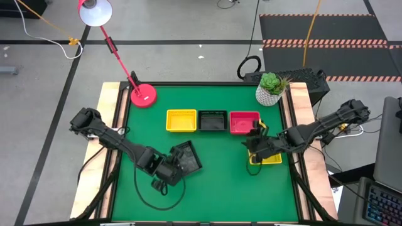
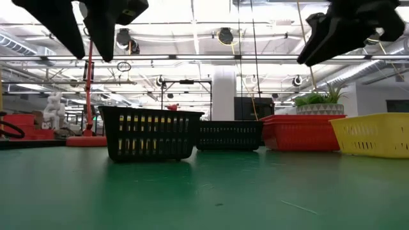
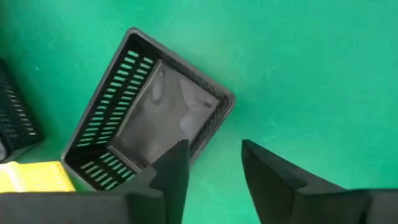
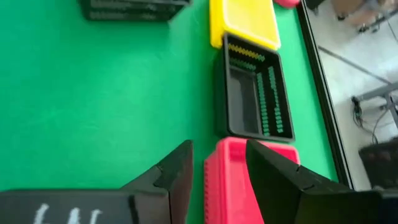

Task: Stack baskets by color
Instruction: Stack the bottom black bin on top of the top black bin

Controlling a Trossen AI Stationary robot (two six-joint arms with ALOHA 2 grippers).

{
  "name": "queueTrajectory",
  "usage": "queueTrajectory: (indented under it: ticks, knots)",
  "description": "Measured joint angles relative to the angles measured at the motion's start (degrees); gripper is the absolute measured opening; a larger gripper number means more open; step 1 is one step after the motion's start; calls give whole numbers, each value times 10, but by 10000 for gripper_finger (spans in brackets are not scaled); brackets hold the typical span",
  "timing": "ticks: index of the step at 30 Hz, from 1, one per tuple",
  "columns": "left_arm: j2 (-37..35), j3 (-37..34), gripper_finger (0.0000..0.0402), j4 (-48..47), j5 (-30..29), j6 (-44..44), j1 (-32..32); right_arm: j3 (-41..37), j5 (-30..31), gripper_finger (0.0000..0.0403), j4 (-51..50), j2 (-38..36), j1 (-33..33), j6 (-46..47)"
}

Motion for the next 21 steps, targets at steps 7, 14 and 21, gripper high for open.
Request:
queueTrajectory:
  ticks: [7,14,21]
  knots:
    - [0,-32,228,14,-17,75,10,0,0,144,28,0,36,0]
    - [0,-87,226,59,-16,166,29,0,1,144,32,0,56,12]
    - [0,-123,160,111,-13,205,42,0,1,144,30,0,62,28]
